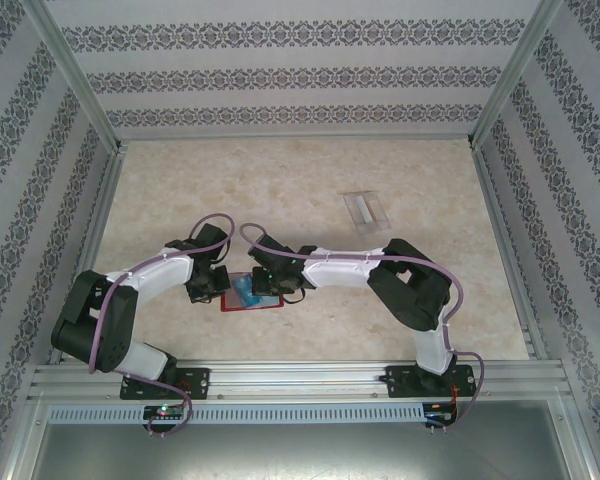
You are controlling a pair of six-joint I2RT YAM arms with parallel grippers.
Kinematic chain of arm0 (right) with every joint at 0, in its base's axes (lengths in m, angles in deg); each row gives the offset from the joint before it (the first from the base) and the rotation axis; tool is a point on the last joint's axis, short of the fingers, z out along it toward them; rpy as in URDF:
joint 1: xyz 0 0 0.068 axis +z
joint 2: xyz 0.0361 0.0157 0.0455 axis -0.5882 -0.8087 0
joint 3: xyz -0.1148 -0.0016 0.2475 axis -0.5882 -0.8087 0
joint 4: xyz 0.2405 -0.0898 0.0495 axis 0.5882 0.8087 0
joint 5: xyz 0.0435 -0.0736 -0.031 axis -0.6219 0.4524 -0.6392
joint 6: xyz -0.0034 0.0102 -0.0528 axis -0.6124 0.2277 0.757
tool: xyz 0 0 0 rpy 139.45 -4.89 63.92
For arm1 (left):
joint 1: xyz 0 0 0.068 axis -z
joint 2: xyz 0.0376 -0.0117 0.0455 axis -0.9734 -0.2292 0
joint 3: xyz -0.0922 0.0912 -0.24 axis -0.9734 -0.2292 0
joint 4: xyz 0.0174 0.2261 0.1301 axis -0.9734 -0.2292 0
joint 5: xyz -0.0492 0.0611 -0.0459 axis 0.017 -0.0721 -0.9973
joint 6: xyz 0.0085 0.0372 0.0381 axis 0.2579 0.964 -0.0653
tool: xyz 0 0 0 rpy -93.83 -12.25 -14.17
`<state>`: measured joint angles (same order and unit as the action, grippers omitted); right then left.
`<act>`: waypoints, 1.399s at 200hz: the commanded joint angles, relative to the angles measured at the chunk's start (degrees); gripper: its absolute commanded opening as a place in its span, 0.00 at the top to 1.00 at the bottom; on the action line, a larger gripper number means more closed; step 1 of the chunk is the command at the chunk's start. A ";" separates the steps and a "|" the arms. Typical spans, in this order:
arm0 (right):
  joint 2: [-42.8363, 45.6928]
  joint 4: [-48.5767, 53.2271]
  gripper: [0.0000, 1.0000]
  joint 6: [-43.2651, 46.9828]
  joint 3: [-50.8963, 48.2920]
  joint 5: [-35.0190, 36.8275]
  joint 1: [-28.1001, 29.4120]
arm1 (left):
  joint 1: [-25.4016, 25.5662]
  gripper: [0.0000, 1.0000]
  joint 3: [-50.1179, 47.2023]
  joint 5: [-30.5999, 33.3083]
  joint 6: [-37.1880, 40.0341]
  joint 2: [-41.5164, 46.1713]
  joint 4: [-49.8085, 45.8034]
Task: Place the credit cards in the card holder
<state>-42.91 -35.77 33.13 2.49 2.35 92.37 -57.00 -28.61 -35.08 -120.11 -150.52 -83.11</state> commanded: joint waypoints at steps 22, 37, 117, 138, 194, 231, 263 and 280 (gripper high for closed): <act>2.86 -0.44 1.00 -0.77 -2.54 1.70 -1.38 | 1.65 0.99 -4.62 -14.76 -0.98 -5.63 17.85; 4.22 -0.72 0.96 2.36 -3.23 0.53 -1.48 | 1.61 0.98 -4.68 -14.83 -1.01 -5.34 17.72; 13.83 5.94 0.72 36.82 -4.07 0.89 -1.80 | 1.52 0.98 -4.05 -14.14 -0.48 -3.42 16.18; 12.51 9.63 0.66 35.26 -0.81 -1.44 -2.28 | 1.54 0.96 -4.27 -14.19 -0.72 -2.89 16.44; 13.47 3.07 0.58 58.88 -6.36 1.00 0.41 | 0.49 0.85 -5.71 -14.73 -1.05 -1.23 17.51; 13.43 -2.91 0.55 84.23 -10.57 1.50 0.97 | -0.04 0.80 -5.30 -16.53 -1.03 -1.47 18.13; 10.55 0.11 0.54 91.82 -8.89 -1.01 -0.52 | -0.05 0.80 -5.27 -16.77 -1.00 -1.24 18.07; 9.58 0.72 0.53 95.90 -9.13 -3.09 -1.17 | -0.11 0.80 -5.57 -16.47 -1.01 -0.84 18.15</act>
<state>-31.11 -35.64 117.50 -7.45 2.39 92.39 -58.51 -31.21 -38.28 -120.55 -147.81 -79.22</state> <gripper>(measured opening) 0.468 0.203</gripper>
